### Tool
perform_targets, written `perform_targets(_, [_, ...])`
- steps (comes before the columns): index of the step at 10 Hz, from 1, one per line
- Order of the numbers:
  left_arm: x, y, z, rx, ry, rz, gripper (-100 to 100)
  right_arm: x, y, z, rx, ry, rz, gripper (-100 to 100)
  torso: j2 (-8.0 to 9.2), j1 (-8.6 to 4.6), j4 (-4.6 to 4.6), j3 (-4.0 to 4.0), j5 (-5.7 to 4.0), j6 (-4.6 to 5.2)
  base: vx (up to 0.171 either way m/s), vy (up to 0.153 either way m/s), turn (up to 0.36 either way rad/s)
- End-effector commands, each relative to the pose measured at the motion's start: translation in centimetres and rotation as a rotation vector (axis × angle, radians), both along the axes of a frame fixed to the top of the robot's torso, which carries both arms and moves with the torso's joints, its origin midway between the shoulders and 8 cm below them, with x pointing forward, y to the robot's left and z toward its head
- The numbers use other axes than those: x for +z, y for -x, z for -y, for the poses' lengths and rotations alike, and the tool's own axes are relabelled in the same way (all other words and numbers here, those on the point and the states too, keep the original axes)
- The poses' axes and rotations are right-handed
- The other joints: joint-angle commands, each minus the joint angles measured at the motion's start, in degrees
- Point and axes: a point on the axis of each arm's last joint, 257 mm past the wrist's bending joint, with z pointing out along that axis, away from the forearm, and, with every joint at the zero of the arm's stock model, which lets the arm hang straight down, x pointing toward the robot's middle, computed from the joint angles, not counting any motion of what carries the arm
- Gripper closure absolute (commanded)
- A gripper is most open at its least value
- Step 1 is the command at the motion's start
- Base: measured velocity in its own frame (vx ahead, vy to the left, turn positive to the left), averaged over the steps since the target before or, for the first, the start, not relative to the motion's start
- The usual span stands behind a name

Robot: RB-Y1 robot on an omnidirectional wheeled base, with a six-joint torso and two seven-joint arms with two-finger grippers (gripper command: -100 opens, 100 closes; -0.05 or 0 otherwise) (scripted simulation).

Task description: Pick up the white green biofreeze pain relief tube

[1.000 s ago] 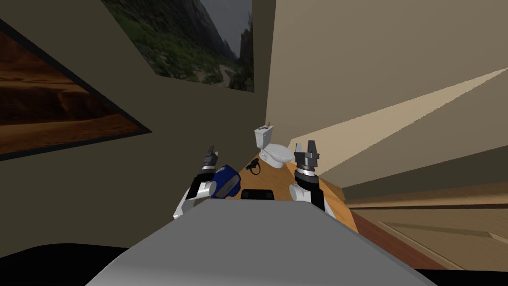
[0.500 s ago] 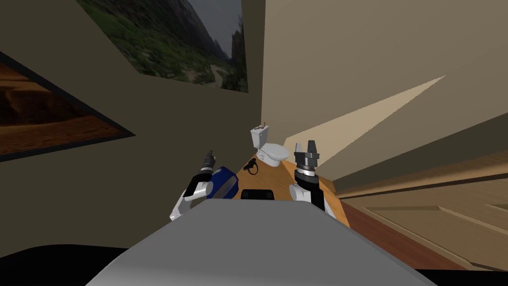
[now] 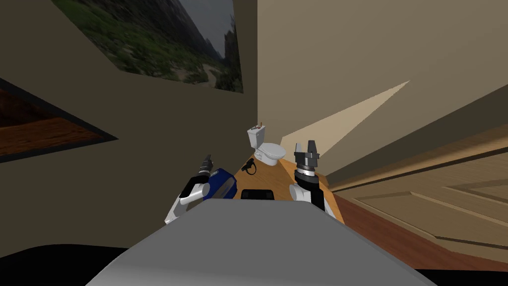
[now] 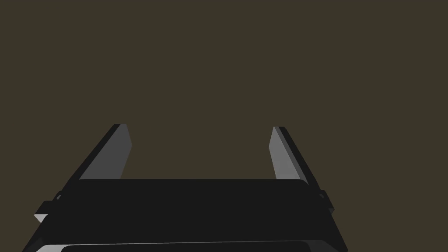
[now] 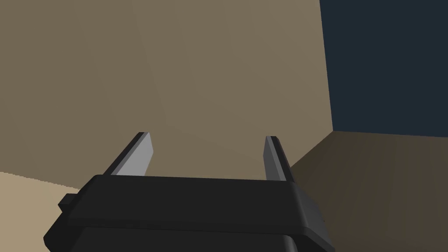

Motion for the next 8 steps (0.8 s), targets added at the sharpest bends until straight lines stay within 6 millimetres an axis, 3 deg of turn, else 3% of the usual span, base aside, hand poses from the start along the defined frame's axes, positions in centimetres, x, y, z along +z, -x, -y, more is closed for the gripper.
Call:
perform_targets(1, [-1.8, 0.2, -0.7, 0.014, 0.012, -0.035, -100, 0.0, 0.0, 0.0, 0.000, 0.000, 0.000, 0, 0.00, 0.00, 0.00, 0.00, 0.00, 0.00, -0.003, -0.003, -0.057])
perform_targets(3, [-5.3, 1.4, -3.1, 0.064, 0.060, -0.133, -100, 0.0, 0.0, 0.0, 0.000, 0.000, 0.000, 0, -0.01, 0.02, 0.00, -0.01, 0.01, 0.00, -0.003, 0.000, -0.143])
perform_targets(4, [-5.7, 1.5, -3.2, 0.066, 0.063, -0.141, -100, 0.0, 0.0, 0.0, 0.000, 0.000, 0.000, 0, -0.01, 0.05, 0.00, 0.00, 0.01, -0.01, -0.002, 0.006, -0.053])
perform_targets(6, [-9.0, 2.9, -5.3, 0.114, 0.123, -0.227, -100, 0.0, 0.0, 0.0, 0.000, 0.000, 0.000, 0, -0.02, 0.05, 0.00, -0.01, 0.01, 0.00, -0.002, 0.011, -0.149])
perform_targets(7, [-9.5, 3.1, -5.4, 0.115, 0.128, -0.239, -100, 0.0, 0.0, 0.0, 0.000, 0.000, 0.000, 0, 0.00, 0.08, 0.00, 0.00, 0.02, -0.01, -0.002, 0.019, -0.051])
perform_targets(8, [-11.2, 3.9, -6.3, 0.138, 0.164, -0.281, -100, 0.0, 0.0, 0.0, 0.000, 0.000, 0.000, 0, 0.00, 0.10, 0.00, 0.00, 0.02, -0.04, 0.000, 0.018, -0.076])
